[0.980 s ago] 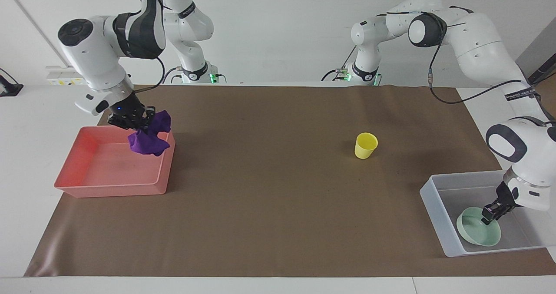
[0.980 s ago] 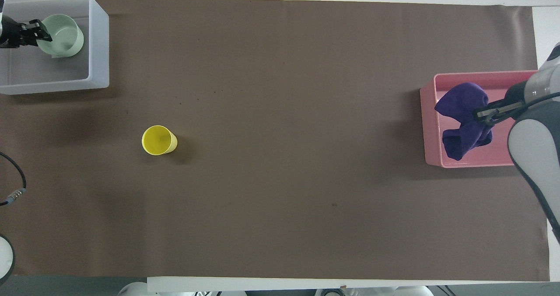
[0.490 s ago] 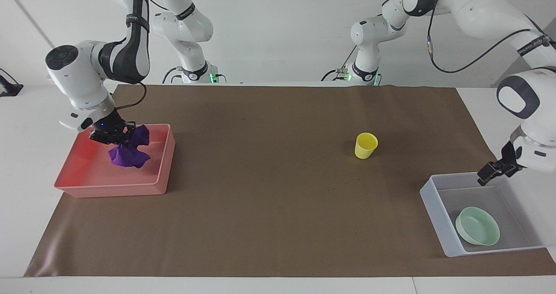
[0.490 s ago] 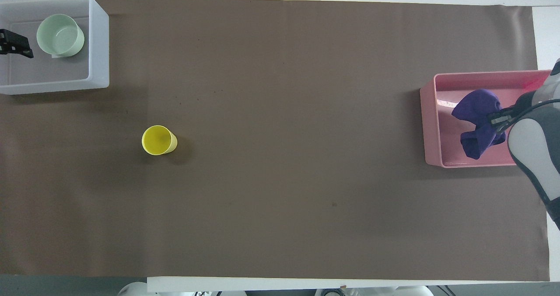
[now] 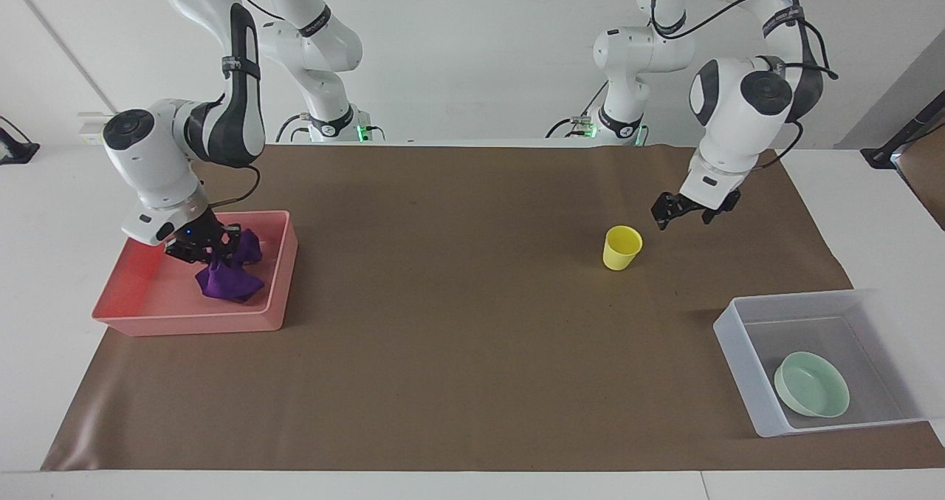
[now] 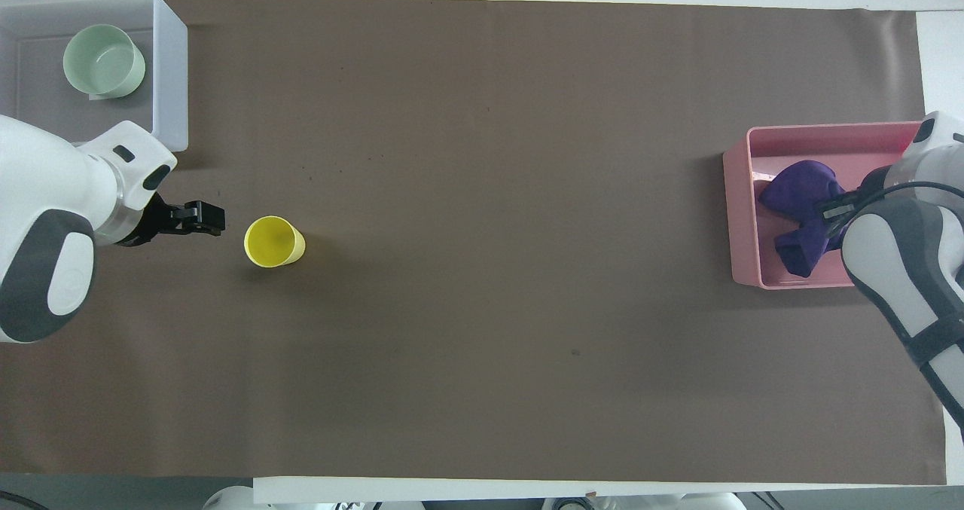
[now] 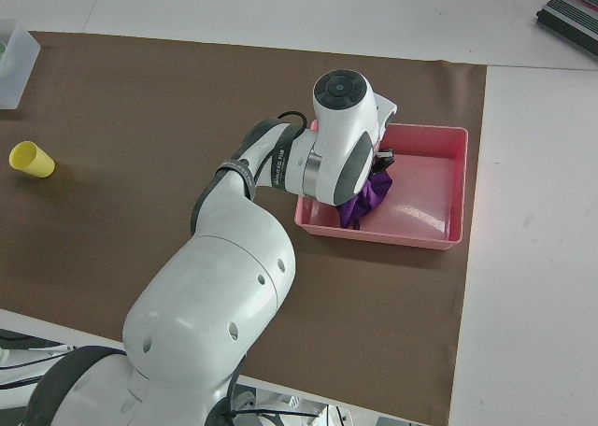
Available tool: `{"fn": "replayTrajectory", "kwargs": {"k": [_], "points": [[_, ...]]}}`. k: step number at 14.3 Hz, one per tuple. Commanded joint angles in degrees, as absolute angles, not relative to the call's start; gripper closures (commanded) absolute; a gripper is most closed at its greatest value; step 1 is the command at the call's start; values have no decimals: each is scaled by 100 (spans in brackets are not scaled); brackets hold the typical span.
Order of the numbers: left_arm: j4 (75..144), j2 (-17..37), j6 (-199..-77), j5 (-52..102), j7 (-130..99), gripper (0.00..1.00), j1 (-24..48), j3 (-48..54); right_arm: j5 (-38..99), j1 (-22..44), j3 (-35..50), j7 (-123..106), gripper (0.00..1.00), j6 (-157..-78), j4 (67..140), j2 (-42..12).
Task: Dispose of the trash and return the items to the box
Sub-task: 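Grasp the yellow cup with the left gripper and carry it into the box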
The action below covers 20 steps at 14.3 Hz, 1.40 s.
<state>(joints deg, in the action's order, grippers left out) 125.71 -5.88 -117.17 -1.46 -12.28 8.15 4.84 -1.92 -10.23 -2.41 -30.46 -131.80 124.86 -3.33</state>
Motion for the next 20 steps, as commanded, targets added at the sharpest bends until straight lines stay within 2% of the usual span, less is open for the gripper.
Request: {"fn": "replayTrajectory", "kwargs": {"k": [1,3,4,5,6,7,10,11,12,14,17,18,20], "points": [[12919,-607,-12302,-18,-1317,0,1089,360,-273,-1046,-167,-3111,13,-13070,12481,-220],[13217,-475,-12856,-18,-1433,0,1204,360,-220,-1037,-150,-3085,2,-12685,12271,-176],[13349,-370,-13119,-18,-1433,1,1204,360,-185,-1020,-132,-3059,1,-12430,12139,-141],[13455,-300,-13322,-18,-1467,20,1204,360,-176,-889,-132,-2928,1,-12175,11998,-80],[13534,-273,-13385,-18,-1650,82,1248,360,-176,-740,-132,-2648,1,-11947,11927,25],[13561,-264,-13403,-18,-1783,97,1309,352,-176,-582,-132,-2210,1,-11709,11909,226],[13483,-246,-13342,-18,-1810,100,1292,352,-176,-116,-132,-1251,1,-11103,11857,675],[13256,-159,-13272,-18,-1863,100,1335,352,-176,34,-132,-1048,1,-10883,11761,746],[12871,-141,-12897,-18,-2046,100,1345,352,-167,140,-132,-828,1,-10594,11638,799],[11670,-88,-11748,-18,-2372,100,1275,352,121,210,-132,-651,1,-9988,11217,817],[9832,376,-10523,53,-2373,100,785,290,299,237,-141,-642,1,-9214,10637,800],[9382,648,-10468,35,-2312,100,547,290,299,229,-141,-659,1,-8915,10426,791],[9202,1000,-10904,-105,-2128,100,-59,290,238,176,-149,-694,1,-8318,9838,686]]}}
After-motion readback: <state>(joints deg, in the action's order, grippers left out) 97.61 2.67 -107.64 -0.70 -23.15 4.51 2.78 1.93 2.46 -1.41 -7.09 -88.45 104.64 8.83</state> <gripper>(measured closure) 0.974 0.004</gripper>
